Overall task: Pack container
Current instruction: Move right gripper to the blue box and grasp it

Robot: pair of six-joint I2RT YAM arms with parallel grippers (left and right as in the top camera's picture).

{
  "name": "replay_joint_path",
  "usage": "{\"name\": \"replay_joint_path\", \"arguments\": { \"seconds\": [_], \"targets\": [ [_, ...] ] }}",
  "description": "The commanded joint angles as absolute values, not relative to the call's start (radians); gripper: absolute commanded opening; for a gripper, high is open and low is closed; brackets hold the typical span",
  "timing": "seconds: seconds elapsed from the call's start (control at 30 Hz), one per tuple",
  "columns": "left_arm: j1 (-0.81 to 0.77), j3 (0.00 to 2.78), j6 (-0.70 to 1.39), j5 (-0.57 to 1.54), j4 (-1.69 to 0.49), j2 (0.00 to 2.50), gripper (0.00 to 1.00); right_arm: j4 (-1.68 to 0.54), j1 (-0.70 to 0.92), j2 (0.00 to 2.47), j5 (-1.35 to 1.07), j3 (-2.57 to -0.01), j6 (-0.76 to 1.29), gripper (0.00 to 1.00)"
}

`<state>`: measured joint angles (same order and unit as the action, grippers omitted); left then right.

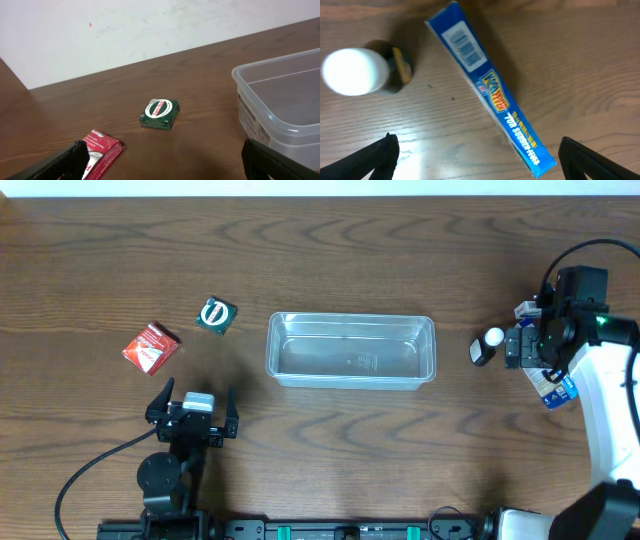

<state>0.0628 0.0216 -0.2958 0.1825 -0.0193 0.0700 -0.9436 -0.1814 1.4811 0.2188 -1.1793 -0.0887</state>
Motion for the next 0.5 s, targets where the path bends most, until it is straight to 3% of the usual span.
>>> {"name": "replay_joint_path", "arguments": {
  "seconds": [0.0, 0.3, 0.47],
  "targets": [
    [0.067, 0.004, -0.309, 0.194, -0.052, 0.071, 0.98, -0.930, -0.223, 1.505, 0.246, -1.196, -0.099, 0.99],
    [0.067, 0.004, -0.308, 0.194, -0.052, 0.071, 0.98, -0.896, -0.287, 1.551, 0.152, -1.195, -0.120, 0.99],
    [0.067, 0.004, -0.308, 0.194, -0.052, 0.071, 0.98, -0.890, -0.288, 1.579, 0.142, -1.195, -0.147, 0.87]
  ]
}}
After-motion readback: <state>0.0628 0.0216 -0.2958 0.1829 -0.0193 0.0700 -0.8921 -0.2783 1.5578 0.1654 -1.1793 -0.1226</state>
